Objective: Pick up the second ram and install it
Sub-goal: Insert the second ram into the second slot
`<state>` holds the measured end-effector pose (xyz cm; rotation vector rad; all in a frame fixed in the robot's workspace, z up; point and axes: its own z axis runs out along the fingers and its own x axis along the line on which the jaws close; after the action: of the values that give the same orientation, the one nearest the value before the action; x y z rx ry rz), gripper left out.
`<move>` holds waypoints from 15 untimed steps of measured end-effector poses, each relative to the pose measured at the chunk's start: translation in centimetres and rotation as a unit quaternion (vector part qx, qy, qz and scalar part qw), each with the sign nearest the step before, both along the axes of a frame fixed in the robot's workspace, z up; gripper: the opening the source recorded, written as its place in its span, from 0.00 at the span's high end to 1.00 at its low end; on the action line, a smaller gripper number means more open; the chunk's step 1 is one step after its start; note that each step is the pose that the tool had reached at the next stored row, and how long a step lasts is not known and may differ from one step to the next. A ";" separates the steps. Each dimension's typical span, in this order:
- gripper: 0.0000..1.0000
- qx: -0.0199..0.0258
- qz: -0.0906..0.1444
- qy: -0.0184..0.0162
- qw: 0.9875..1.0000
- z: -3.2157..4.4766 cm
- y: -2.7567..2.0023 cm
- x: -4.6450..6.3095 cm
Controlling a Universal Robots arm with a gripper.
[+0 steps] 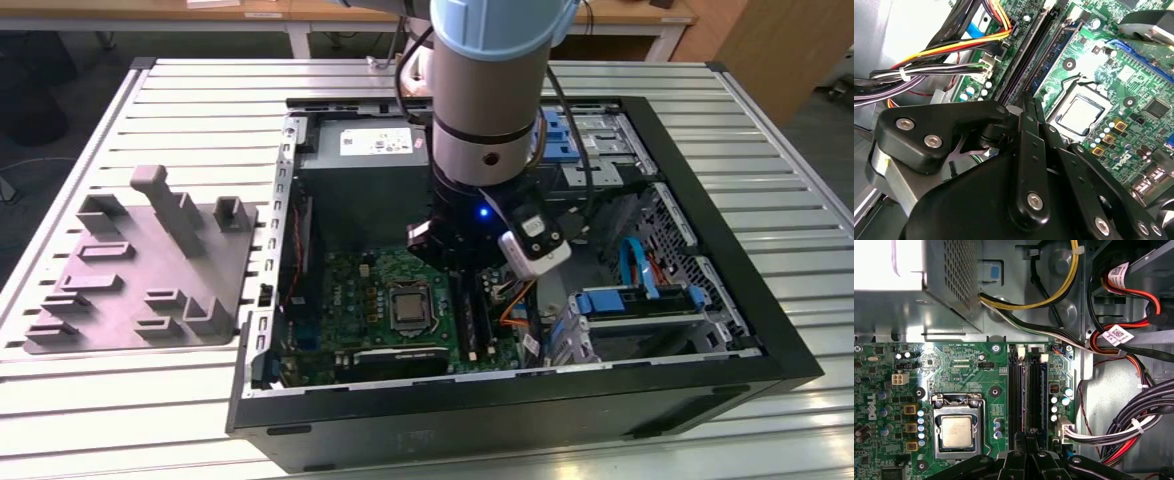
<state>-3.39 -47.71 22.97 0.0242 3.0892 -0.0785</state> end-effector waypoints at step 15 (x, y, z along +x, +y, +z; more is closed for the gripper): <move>0.89 0.000 0.000 0.000 1.000 -0.19 -0.01 -0.1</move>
<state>-3.48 -47.72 22.77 0.0241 3.0892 -0.0789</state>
